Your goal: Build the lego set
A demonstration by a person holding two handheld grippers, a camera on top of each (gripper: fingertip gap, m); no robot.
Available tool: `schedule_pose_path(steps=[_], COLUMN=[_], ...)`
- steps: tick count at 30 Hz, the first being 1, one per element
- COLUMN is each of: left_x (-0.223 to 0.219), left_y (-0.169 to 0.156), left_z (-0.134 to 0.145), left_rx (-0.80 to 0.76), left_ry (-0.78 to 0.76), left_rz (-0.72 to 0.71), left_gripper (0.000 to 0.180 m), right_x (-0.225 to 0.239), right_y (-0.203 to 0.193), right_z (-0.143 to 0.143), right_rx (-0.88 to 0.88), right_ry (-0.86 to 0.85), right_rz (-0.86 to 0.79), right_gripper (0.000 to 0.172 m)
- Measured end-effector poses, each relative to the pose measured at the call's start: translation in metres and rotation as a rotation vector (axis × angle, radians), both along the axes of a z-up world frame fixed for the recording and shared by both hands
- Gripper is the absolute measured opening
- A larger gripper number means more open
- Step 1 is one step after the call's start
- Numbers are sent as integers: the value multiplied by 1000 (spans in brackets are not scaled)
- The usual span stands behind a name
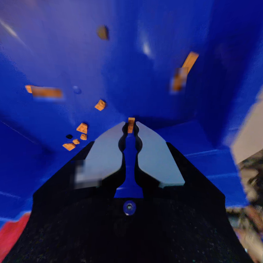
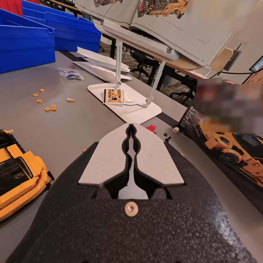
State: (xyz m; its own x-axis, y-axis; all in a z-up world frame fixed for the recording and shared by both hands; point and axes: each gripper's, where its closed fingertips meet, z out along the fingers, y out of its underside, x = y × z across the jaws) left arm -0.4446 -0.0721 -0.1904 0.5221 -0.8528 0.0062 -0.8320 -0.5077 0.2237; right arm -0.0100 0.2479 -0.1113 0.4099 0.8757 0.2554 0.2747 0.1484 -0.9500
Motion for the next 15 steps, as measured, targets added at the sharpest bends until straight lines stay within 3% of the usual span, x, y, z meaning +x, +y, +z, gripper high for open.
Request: schedule_pose_path(steps=[2, 4, 7, 11, 15], left_x=[33, 73, 106, 128, 159], left_y=[15, 30, 40, 38, 46], left_z=[26, 73, 144, 188, 204], left_rx=[126, 234, 351, 418, 498], left_ry=[-322, -743, -1246, -1578, -1734], left_rz=[162, 293, 339, 297, 251], left_gripper=[9, 10, 7, 8, 7], right_x=[1, 1, 0, -1, -5], right_y=[-1, -2, -5, -10, -20], right_z=[2, 4, 6, 9, 16], right_rx=[-2, -11, -16, -11, -5], right_ry=[11, 24, 35, 41, 51], right_rz=[4, 14, 31, 47, 85], right_gripper=[0, 0, 0, 0, 0])
